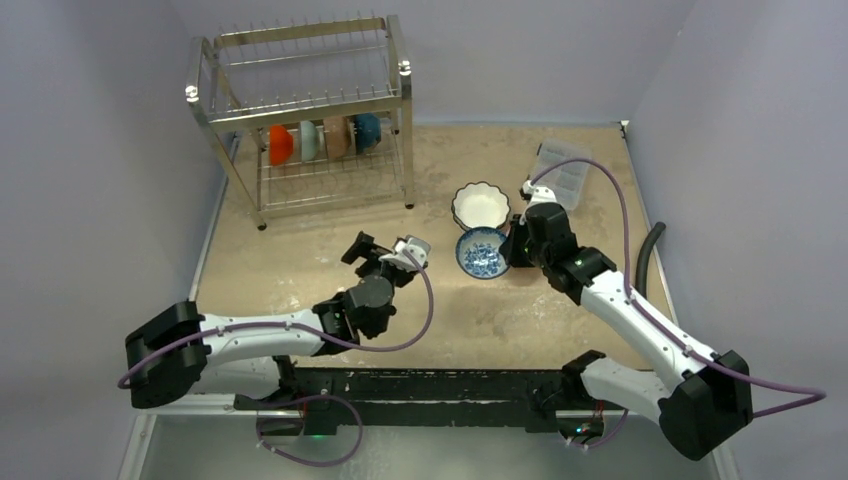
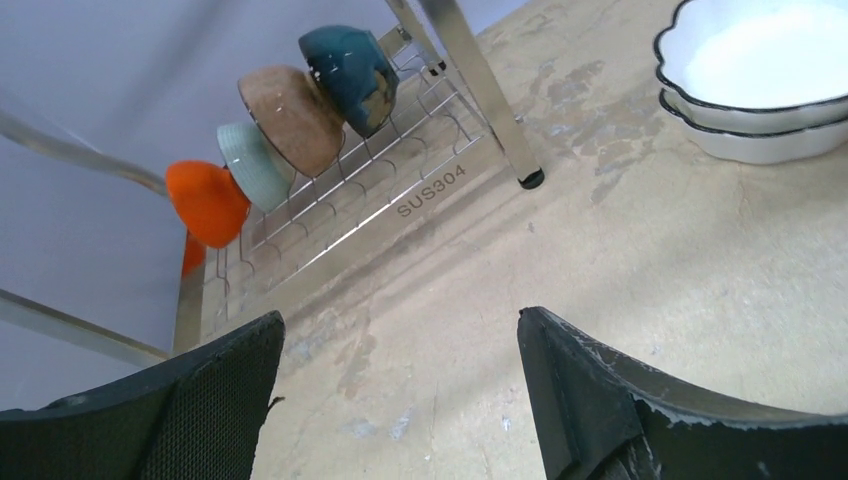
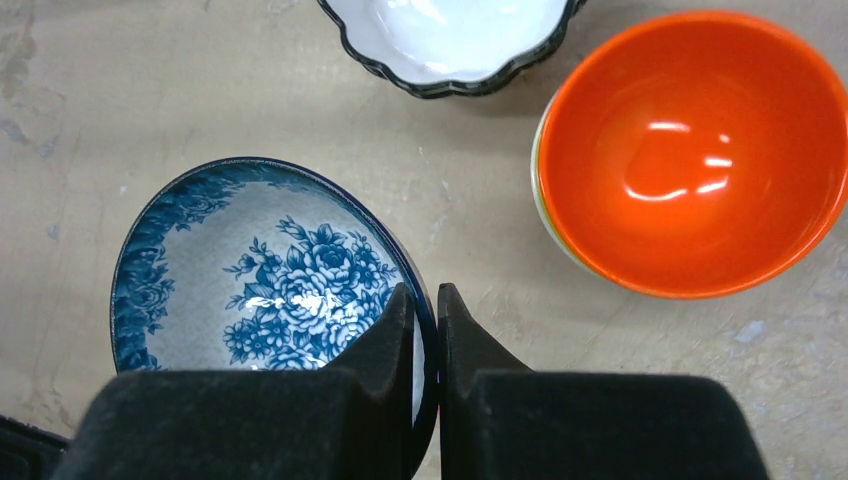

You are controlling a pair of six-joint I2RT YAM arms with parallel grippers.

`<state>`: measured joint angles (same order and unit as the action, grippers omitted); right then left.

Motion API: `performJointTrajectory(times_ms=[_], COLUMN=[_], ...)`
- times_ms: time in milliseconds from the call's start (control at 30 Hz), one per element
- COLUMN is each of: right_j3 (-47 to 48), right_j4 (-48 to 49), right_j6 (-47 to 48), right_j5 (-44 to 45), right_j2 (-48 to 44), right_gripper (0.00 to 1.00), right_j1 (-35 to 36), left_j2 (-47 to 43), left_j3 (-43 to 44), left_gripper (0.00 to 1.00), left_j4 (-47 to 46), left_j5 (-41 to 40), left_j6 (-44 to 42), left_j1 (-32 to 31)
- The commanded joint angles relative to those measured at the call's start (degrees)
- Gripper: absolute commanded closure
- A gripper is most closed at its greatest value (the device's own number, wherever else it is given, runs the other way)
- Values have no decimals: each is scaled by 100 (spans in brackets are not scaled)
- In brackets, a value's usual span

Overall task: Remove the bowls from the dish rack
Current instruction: Place the bowl at the center of the board.

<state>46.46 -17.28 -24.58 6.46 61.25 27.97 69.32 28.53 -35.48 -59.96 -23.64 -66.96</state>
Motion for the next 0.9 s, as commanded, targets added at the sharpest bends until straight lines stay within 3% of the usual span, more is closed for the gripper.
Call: performJointTrajectory(times_ms=[0, 333, 867], right_j3=[-403, -1257, -1865], right_j4=[822, 1476, 1959], right_j6=[-339, -602, -748], right_j5=[-72, -17, 198], right_j2=[-369, -725, -672], right_gripper=[100, 100, 100], right_j1=[7, 7, 7], left_j2=[-347, -895, -1134], left_j3=[360, 360, 60], left_gripper=[15, 13, 12], left_j4=[1447, 2810, 2807], left_j5=[476, 1378, 1334], left_j6=[1591, 3354, 3587], left_j1=[523, 1779, 2009])
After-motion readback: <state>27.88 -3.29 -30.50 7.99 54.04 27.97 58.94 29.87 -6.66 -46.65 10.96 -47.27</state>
